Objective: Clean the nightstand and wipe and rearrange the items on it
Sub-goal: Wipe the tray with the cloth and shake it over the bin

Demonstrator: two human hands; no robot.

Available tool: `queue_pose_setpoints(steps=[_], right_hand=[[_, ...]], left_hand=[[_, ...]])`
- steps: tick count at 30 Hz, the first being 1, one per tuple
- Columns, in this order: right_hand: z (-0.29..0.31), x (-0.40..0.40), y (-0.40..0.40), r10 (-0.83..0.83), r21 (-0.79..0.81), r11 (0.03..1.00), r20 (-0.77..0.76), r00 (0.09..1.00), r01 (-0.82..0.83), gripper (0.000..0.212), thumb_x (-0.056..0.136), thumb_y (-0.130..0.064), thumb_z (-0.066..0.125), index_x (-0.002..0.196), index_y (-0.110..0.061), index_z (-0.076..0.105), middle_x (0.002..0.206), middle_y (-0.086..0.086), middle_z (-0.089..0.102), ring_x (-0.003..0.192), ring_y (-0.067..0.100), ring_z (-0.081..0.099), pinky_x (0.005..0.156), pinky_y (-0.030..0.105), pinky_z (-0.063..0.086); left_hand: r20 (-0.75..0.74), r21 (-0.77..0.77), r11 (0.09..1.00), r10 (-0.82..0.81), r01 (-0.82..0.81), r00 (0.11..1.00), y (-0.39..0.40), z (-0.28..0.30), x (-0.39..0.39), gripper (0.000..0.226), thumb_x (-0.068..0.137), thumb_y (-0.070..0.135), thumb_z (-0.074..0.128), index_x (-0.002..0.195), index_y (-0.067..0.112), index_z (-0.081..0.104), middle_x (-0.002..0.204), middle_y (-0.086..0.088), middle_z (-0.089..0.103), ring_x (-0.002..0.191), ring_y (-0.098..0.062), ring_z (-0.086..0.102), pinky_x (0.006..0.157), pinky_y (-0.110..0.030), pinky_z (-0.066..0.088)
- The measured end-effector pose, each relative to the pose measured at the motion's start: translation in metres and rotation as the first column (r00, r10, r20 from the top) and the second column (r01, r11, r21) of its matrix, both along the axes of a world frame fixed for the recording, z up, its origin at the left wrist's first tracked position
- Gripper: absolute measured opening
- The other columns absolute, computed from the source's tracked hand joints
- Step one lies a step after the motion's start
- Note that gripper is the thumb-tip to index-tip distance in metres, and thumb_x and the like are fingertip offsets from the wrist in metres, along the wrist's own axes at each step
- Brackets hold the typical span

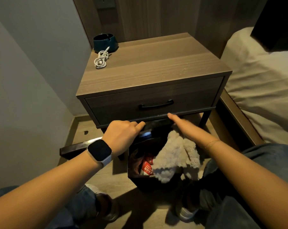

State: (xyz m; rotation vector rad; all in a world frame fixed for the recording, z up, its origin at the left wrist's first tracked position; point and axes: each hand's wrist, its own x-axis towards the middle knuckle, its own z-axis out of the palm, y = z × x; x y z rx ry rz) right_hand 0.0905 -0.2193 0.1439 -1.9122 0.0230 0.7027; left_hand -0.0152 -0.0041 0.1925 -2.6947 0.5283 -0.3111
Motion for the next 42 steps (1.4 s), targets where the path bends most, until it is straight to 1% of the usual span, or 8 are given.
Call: queue_pose_setpoints(steps=[4,8,14,18,23,27,33,42], right_hand=[[-0.018,0.0,0.017,-0.053,0.289,0.943,-0.357,0.932,0.165,0.073,0.067,-0.067,0.065,0.126,-0.023,0.059,0.129,0.011,0.06,0.117,0.032,0.057,0.101,0.043,0.045],[-0.022,-0.013,0.019,-0.232,0.236,0.901,-0.445,0.865,0.363,0.033,0.068,-0.031,0.061,0.092,-0.009,0.058,0.065,0.009,0.062,0.058,0.029,0.06,0.062,0.033,0.048],[-0.023,-0.022,0.003,-0.401,0.323,0.783,-0.392,0.828,0.531,0.018,0.076,-0.025,0.056,0.089,-0.013,0.056,0.071,0.01,0.062,0.062,0.03,0.063,0.068,0.037,0.051],[-0.024,-0.023,-0.01,-0.478,0.404,0.727,-0.282,0.832,0.555,0.027,0.08,-0.025,0.056,0.106,-0.025,0.064,0.133,0.01,0.05,0.115,0.036,0.055,0.093,0.048,0.048],[-0.027,-0.035,-0.007,-0.388,0.457,0.764,-0.238,0.89,0.455,0.041,0.088,-0.019,0.044,0.124,-0.029,0.061,0.143,0.011,0.044,0.119,0.035,0.052,0.092,0.045,0.047],[-0.025,-0.042,0.0,-0.281,0.319,0.88,-0.247,0.927,0.351,0.038,0.095,-0.028,0.045,0.131,-0.023,0.056,0.122,0.01,0.06,0.099,0.027,0.062,0.083,0.037,0.049],[-0.003,-0.057,-0.014,-0.194,-0.07,0.981,-0.236,0.952,0.182,0.053,0.07,-0.055,0.07,0.107,-0.018,0.066,0.094,0.005,0.069,0.088,0.022,0.066,0.075,0.033,0.049],[0.03,-0.107,0.079,-0.352,0.378,0.885,0.16,0.922,0.272,0.016,0.087,-0.027,0.067,0.093,-0.013,0.07,0.088,0.006,0.071,0.076,0.011,0.067,0.066,0.023,0.056]], left_hand=[[0.038,-0.028,0.992,-0.123,0.124,0.992,-0.004,-0.002,-0.006,0.05,0.061,0.004,0.079,0.11,0.008,0.069,0.06,-0.002,0.058,0.042,-0.021,0.052,0.037,-0.022,0.026],[0.055,-0.118,0.988,-0.092,0.098,0.994,-0.007,-0.011,-0.014,0.048,0.07,0.006,0.073,0.116,0.011,0.065,0.072,-0.004,0.063,0.055,-0.024,0.058,0.04,-0.028,0.039],[-0.328,-0.371,0.796,0.369,-0.478,0.87,0.032,-0.014,-0.05,0.061,0.086,0.061,0.051,0.14,0.041,0.035,0.136,0.015,0.047,0.13,-0.013,0.04,0.107,-0.038,0.024],[-0.589,-0.787,-0.072,0.38,-0.612,0.713,0.073,-0.02,-0.083,0.054,0.089,0.056,0.047,0.137,0.032,0.043,0.143,0.004,0.042,0.136,-0.019,0.034,0.109,-0.039,0.026],[-0.836,-0.001,-0.875,-0.265,-0.484,0.48,0.081,-0.039,-0.096,0.053,0.093,0.046,0.05,0.129,0.007,0.048,0.114,-0.028,0.064,0.092,-0.04,0.068,0.066,-0.051,0.059],[-0.807,-0.05,-0.941,-0.159,-0.335,0.569,0.073,-0.045,-0.094,0.033,0.095,0.039,0.051,0.103,0.007,0.058,0.076,-0.022,0.072,0.059,-0.032,0.071,0.039,-0.038,0.054],[-0.75,-0.285,-0.924,0.05,-0.254,0.66,0.085,-0.044,-0.101,0.032,0.093,0.041,0.054,0.109,0.014,0.063,0.099,-0.016,0.073,0.092,-0.032,0.07,0.08,-0.046,0.057],[-0.673,-0.525,-0.808,0.2,-0.269,0.712,0.067,-0.047,-0.101,0.031,0.097,0.038,0.049,0.11,0.014,0.064,0.101,-0.014,0.07,0.094,-0.029,0.068,0.077,-0.041,0.056]])
